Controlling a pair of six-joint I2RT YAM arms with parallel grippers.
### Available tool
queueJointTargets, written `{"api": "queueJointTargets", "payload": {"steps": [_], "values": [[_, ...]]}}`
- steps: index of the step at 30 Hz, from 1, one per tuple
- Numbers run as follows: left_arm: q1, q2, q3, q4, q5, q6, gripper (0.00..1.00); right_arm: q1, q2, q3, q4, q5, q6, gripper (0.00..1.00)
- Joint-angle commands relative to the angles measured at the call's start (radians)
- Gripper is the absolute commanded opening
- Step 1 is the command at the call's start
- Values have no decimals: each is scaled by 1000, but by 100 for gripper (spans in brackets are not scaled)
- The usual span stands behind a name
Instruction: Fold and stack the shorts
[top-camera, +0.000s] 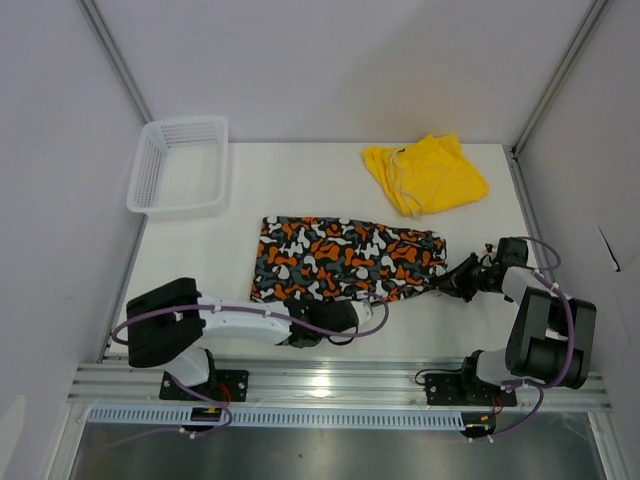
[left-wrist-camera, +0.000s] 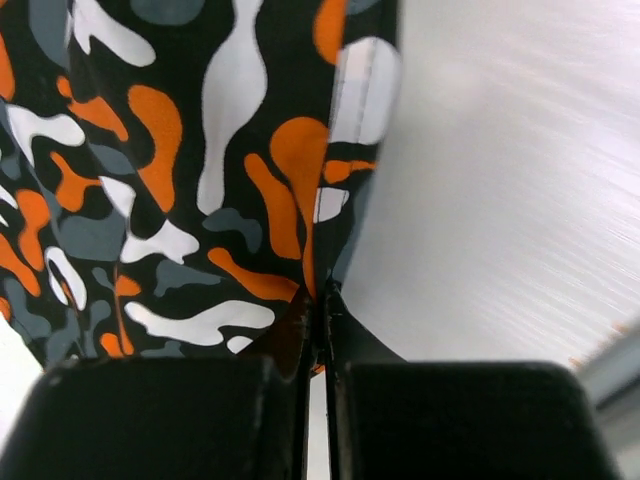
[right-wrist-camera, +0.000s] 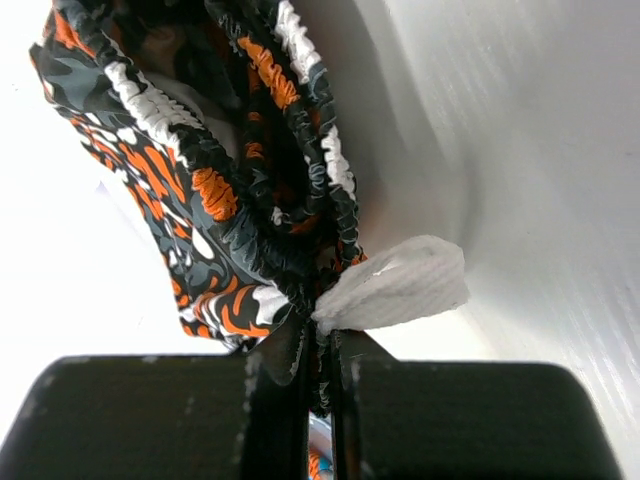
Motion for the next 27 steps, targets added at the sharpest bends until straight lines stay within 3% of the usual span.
{"api": "queueJointTargets", "payload": {"steps": [1, 7, 19, 27], "values": [[-80, -102, -37, 48, -3, 40, 0, -28, -7, 65, -75, -1, -32, 0], [-183, -213, -108, 81, -73, 36, 0, -88, 65, 119, -123, -47, -53, 0], [-183, -142, -100, 55, -178, 14, 0, -196, 188, 73, -33, -354, -86, 0], [-122, -174, -114, 72, -228, 10, 0, -202, 108, 51, -68, -360, -150, 0]]}}
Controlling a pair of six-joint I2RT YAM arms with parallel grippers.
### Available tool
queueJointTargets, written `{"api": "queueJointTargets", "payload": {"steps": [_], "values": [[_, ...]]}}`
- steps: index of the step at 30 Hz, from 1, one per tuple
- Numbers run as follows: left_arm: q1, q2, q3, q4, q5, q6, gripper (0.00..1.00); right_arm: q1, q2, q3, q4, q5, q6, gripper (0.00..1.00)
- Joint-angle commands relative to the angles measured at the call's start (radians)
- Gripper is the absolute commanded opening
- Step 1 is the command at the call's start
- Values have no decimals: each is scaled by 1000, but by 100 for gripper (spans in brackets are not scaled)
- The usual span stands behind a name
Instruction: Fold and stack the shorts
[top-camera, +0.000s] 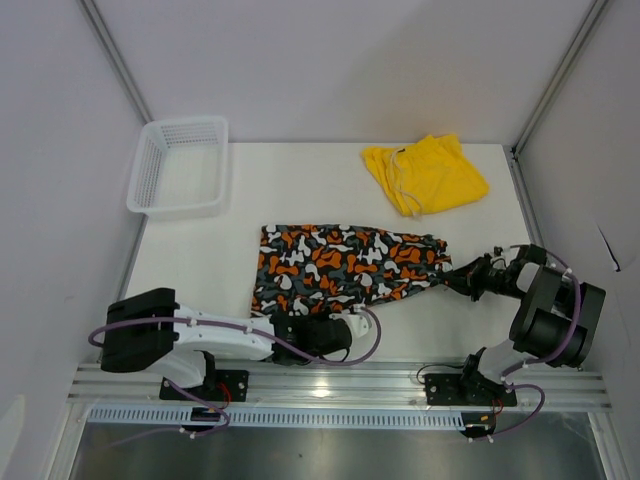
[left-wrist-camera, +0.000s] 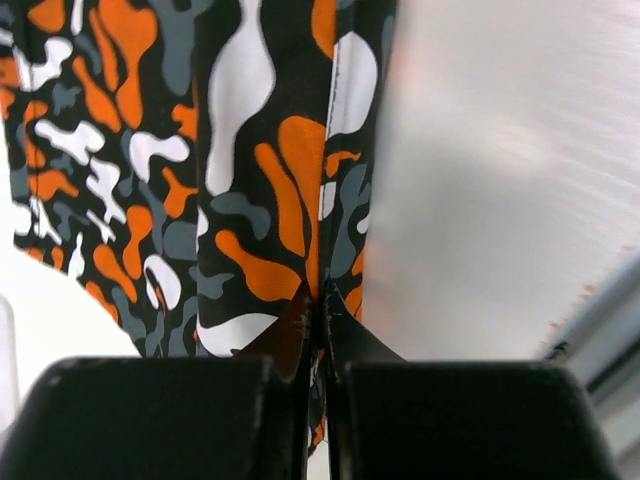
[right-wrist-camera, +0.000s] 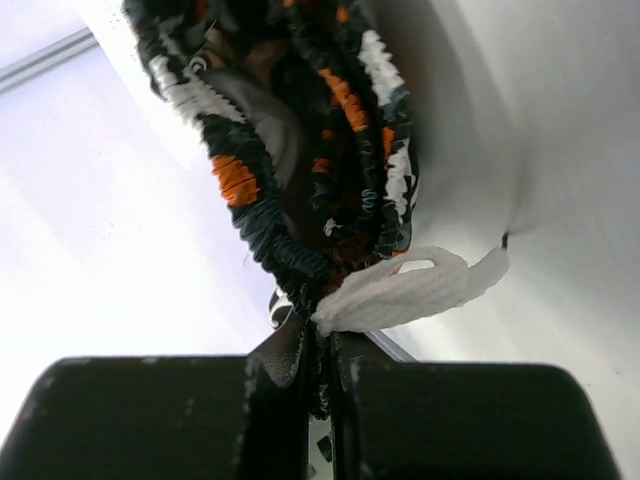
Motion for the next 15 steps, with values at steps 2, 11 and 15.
{"api": "queueJointTargets", "payload": {"steps": [2, 11, 15], "values": [[41, -53, -28, -1, -82, -5, 0, -29, -60, -35, 21, -57, -33, 0], [145, -169, -63, 3, -173, -38, 0, 34, -135, -111, 15, -71, -24, 0], [145, -232, -82, 26, -110, -28, 0, 59, -148, -105, -49, -14, -45, 0]]}}
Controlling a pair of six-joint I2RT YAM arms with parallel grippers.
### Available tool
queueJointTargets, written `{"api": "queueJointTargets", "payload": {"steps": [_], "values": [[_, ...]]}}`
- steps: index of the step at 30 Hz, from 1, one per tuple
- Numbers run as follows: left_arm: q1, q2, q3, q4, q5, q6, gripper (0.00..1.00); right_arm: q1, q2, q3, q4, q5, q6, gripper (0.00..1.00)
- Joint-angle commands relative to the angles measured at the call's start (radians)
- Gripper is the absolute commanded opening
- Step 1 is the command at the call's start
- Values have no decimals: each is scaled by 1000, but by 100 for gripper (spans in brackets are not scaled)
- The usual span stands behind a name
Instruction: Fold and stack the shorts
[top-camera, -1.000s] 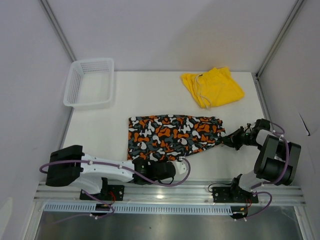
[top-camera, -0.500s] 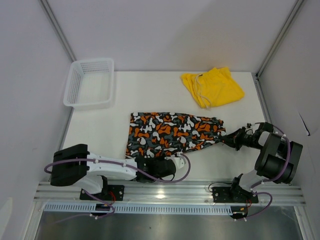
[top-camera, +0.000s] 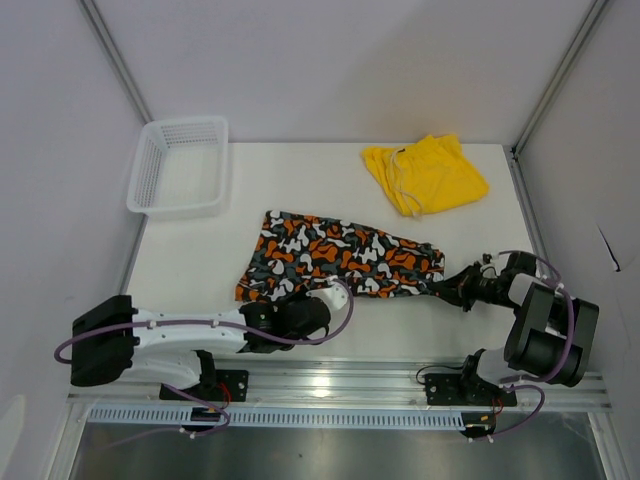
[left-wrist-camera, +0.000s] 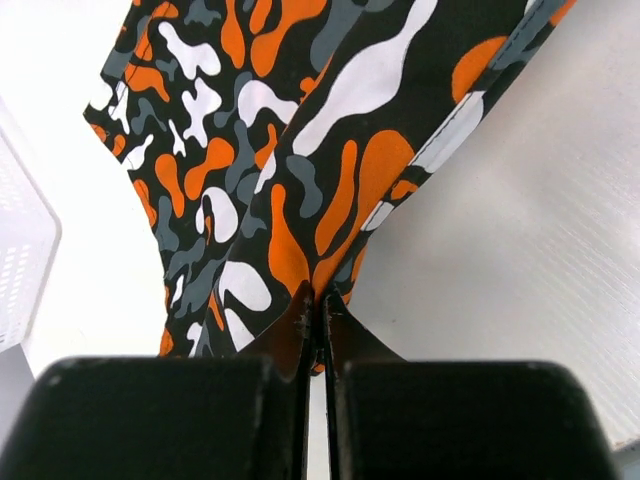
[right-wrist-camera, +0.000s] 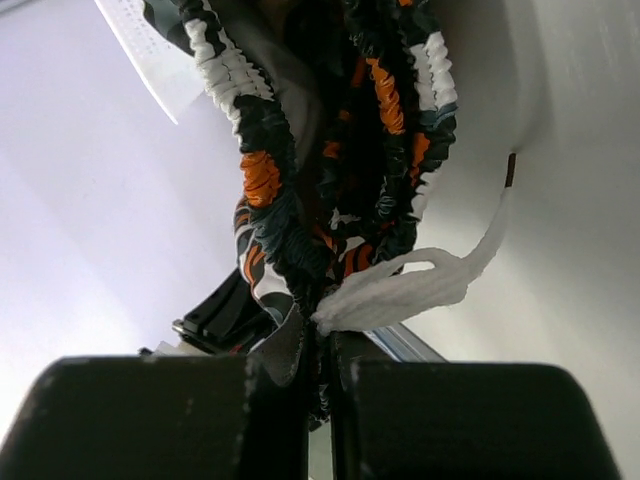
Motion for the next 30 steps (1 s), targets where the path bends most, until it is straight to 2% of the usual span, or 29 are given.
{"api": "queueJointTargets", "payload": {"steps": [1, 2, 4, 5, 6, 7, 11, 14, 19, 23, 30], "values": [[0, -58, -15, 10, 31, -6, 0, 10, -26, 8, -48, 44, -25, 0], [-5, -62, -14, 7, 46, -6, 0, 8, -28, 11, -58, 56, -28, 3], [-20, -59, -6, -1, 78, -4, 0, 13, -35, 13, -75, 66, -32, 26], [-41, -53, -5, -4, 83, -3, 0, 13, -55, 16, -78, 75, -29, 44], [-52, -46, 9, -18, 94, -10, 0, 11, -69, 23, -96, 107, -28, 50], [-75, -40, 15, -30, 98, -18, 0, 8, -96, 28, -107, 127, -28, 63], [-118, -1, 57, -93, 141, -85, 0, -18, -146, 49, -125, 190, -19, 94], [-144, 11, 72, -104, 160, -101, 0, -24, -150, 69, -113, 239, -9, 99], [-163, -12, 55, -91, 172, -115, 0, -4, -124, 97, -93, 328, -3, 99], [-163, -76, 34, -79, 184, -116, 0, 40, -140, 100, -84, 476, 21, 100], [-163, -144, 25, -84, 252, -115, 1, 93, -84, 80, -15, 477, 23, 99]]}}
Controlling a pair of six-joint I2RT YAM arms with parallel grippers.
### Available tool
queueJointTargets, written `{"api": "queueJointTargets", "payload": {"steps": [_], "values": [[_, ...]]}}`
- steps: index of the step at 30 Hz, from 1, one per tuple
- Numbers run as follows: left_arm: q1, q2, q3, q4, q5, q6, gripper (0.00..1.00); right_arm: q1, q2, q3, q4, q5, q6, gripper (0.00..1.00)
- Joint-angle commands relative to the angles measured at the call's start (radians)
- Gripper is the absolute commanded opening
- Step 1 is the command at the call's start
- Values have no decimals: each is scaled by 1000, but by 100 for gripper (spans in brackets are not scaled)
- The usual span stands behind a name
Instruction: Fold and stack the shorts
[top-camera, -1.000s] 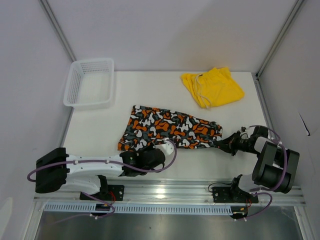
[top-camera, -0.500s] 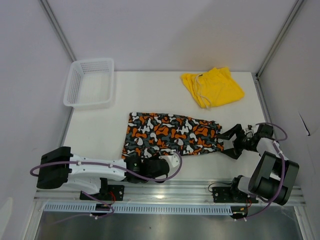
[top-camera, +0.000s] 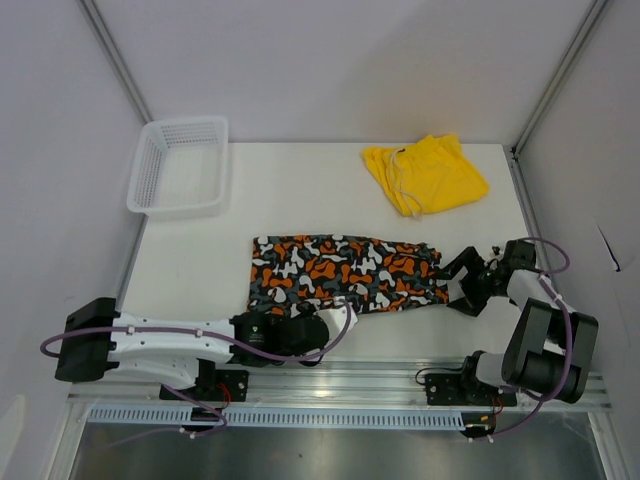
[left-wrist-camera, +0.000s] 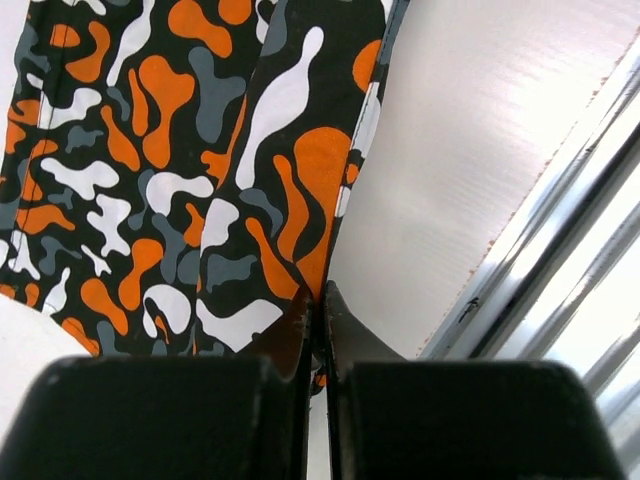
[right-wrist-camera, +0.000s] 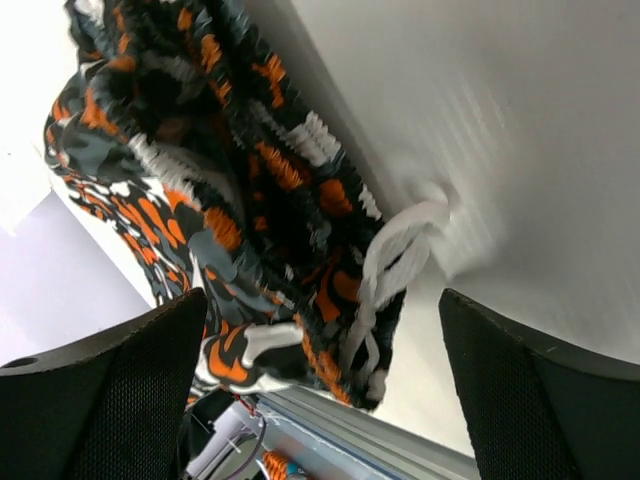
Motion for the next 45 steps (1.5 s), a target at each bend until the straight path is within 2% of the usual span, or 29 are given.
{"api": "queueJointTargets", "payload": {"steps": [1, 2, 3, 5, 6, 7, 8, 14, 15, 17, 18, 22, 24, 26, 28, 29, 31, 32, 34, 37, 45], "values": [[-7, -42, -1, 12, 50, -20, 4, 14, 61, 10, 85, 20, 11, 99], [-7, -52, -1, 12, 62, -19, 9, 16, 78, 7, 105, 2, 11, 100], [-5, -57, -4, 14, 91, -17, 25, 16, 93, 1, 125, -19, 19, 98], [-7, -59, -6, 17, 128, -17, 41, 22, 136, -6, 182, -49, 29, 95], [-7, -55, -4, 15, 154, -20, 55, 27, 148, -10, 198, -69, 45, 91], [-8, -48, -1, 14, 163, -29, 60, 33, 168, -12, 219, -73, 51, 89], [-8, -39, 2, 11, 170, -34, 70, 40, 176, -15, 228, -79, 57, 88], [-8, -78, 9, 33, 122, -54, 74, 67, 199, -22, 264, -84, 71, 63], [-7, -104, 11, 62, 116, -54, 76, 67, 199, -22, 264, -84, 69, 48], [6, -121, 28, 102, 114, -45, 81, 68, 192, -30, 256, -87, 63, 32], [16, -124, 43, 135, 113, -42, 83, 70, 179, -36, 253, -89, 62, 21], [153, -48, 117, 168, 189, -43, 84, 122, 107, -90, 255, -76, 82, 20], [232, 0, 161, 219, 294, -48, 82, 157, 49, -136, 262, -61, 108, 20], [259, 78, 208, 256, 356, -52, 82, 208, 12, -165, 261, -53, 126, 23], [262, 169, 261, 282, 369, -49, 81, 231, -52, -197, 236, -64, 126, 36], [262, 203, 302, 275, 369, -49, 81, 235, -75, -203, 216, -69, 111, 57], [262, 266, 357, 273, 366, -42, 80, 231, -159, -202, 132, -53, 88, 79], [263, 320, 371, 273, 367, -39, 80, 228, -192, -197, 107, -44, 83, 97], [266, 369, 423, 294, 400, -35, 79, 223, -273, -184, 49, -8, 76, 99], [274, 461, 489, 308, 458, -38, 78, 219, -308, -193, 64, -20, 88, 99], [372, 674, 684, 244, 512, -118, 75, 212, -132, -191, 218, -53, 88, 99]]}}
